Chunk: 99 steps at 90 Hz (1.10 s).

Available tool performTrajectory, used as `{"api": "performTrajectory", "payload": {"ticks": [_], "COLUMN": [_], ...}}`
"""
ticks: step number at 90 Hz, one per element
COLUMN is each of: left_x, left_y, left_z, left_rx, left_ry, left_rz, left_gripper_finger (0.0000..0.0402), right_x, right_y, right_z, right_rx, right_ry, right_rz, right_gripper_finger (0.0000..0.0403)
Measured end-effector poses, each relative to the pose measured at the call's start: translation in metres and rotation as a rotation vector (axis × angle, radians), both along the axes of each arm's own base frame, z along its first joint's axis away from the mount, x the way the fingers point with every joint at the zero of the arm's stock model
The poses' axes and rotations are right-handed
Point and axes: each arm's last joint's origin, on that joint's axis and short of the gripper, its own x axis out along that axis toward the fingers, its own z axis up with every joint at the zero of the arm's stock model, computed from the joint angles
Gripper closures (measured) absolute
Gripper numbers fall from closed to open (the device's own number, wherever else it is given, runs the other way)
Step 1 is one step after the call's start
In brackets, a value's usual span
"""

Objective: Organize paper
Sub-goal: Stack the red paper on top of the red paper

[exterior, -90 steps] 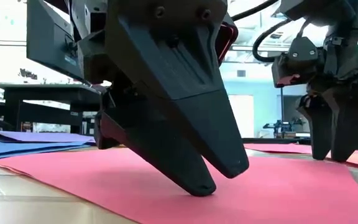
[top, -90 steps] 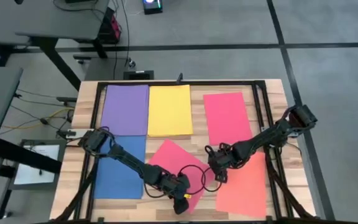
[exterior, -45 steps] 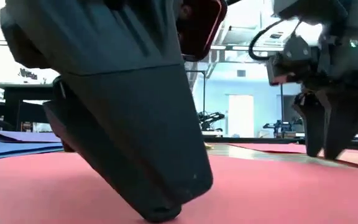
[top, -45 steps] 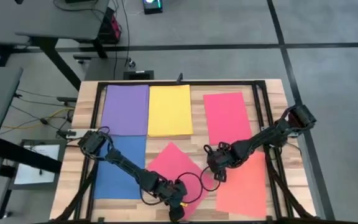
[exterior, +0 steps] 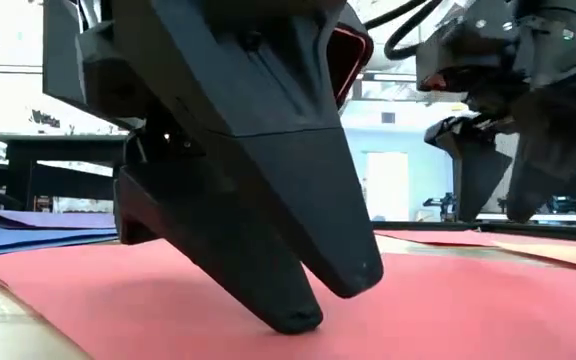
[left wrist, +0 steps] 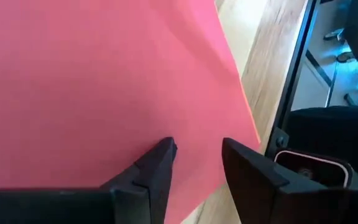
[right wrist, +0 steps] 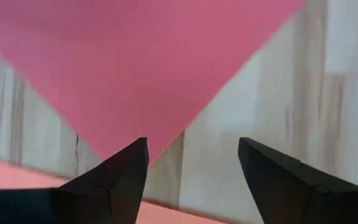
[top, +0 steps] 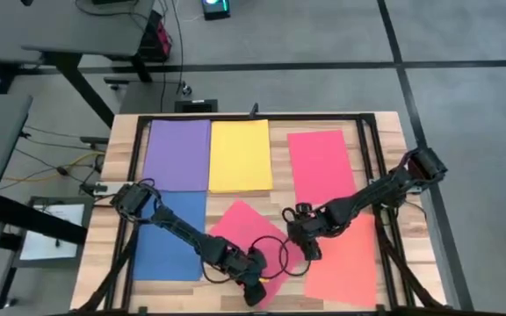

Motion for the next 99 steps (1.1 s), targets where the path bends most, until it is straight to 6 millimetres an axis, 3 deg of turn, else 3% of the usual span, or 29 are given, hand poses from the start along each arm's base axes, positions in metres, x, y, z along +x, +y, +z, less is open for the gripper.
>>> {"api": "performTrajectory", "payload": {"ticks": [14, 45, 75, 99], "left_x": [0.000, -0.004, -0.006, -0.005], "left_y": [0.000, -0.006, -0.007, 0.003], "left_z": [0.000, 0.000, -0.001, 0.005], "left_rx": [0.006, 0.009, 0.006, -0.029], "left_ry": [-0.004, 0.001, 0.021, 0.070], "left_rz": [-0.012, -0.029, -0.031, -0.044], "left_gripper_finger": [0.0279, 0.0303, 0.0304, 0.0304], "right_x": [0.005, 0.004, 0.003, 0.002], "right_y": [0.002, 0.013, 0.012, 0.009], "right_z": [-0.002, -0.032, -0.033, -0.034], "right_rx": [0.012, -0.026, -0.037, -0.077], "right_ry": [-0.035, 0.074, 0.091, 0.087], "right_rz": [0.003, -0.017, 0.003, -0.048], "right_gripper_finger": [0.0163, 0.0163, 0.0163, 0.0163]}}
